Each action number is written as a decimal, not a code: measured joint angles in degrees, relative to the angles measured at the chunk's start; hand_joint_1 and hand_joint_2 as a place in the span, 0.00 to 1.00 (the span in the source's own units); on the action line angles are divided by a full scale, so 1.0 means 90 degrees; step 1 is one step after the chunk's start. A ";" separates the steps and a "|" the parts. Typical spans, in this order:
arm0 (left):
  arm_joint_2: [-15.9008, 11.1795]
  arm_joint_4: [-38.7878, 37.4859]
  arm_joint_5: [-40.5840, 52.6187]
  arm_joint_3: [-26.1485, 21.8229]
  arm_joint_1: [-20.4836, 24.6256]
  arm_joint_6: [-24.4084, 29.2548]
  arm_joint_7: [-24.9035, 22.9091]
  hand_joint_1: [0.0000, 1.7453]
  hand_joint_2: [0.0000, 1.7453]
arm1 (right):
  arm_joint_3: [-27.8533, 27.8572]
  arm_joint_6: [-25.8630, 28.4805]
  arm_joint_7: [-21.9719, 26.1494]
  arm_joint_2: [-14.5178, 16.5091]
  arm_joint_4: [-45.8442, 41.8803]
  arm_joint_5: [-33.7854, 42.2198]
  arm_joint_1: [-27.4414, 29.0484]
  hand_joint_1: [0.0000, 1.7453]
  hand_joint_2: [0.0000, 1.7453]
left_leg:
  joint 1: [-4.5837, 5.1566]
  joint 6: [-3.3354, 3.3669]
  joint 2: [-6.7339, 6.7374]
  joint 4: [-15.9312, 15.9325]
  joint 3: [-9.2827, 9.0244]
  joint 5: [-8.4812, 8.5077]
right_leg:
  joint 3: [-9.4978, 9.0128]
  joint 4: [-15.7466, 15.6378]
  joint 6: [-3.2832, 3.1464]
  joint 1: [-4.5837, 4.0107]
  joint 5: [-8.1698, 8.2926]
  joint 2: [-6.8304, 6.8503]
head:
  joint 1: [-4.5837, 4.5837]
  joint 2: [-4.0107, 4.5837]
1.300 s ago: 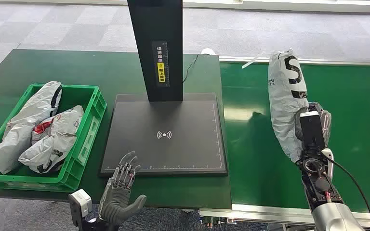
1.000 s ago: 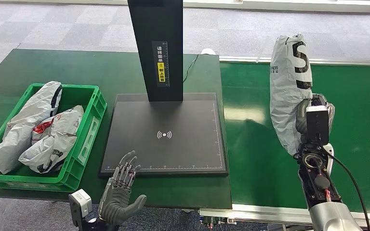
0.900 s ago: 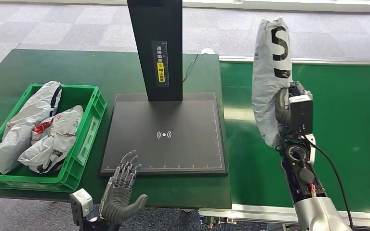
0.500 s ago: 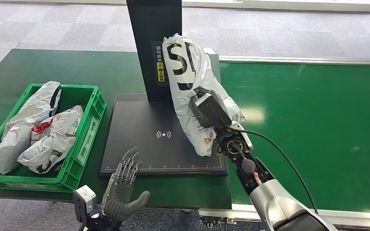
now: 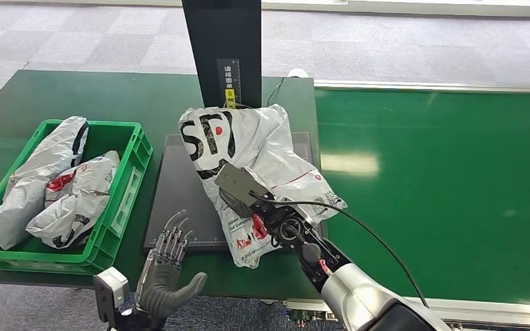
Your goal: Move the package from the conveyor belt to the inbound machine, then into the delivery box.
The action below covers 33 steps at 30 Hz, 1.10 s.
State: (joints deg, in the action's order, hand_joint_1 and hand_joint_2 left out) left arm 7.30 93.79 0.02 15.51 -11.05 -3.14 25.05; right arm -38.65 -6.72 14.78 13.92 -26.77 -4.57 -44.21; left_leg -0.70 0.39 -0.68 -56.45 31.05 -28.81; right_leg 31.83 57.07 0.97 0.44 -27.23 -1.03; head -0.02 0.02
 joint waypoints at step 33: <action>-0.0080 0.0514 0.0179 -0.0463 -0.0451 0.0362 0.0296 0.00 1.00 | 0.2724 -0.0886 0.1803 -0.1458 -0.4786 0.3135 0.2912 0.00 1.00 | 0.0002 -0.0001 -0.0022 -0.0001 0.0005 -0.0002 | 0.0002 -0.0007 0.0000 0.0002 -0.0002 0.0015 | -0.0001 0.0000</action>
State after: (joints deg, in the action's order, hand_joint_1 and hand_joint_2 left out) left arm 6.58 98.42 1.63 11.34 -15.11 0.12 27.72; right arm -14.14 -14.69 31.00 0.79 -69.84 23.65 -18.00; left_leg -0.68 0.38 -0.88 -56.46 31.10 -28.83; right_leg 31.85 57.01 0.97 0.45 -27.25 -0.89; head -0.03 0.02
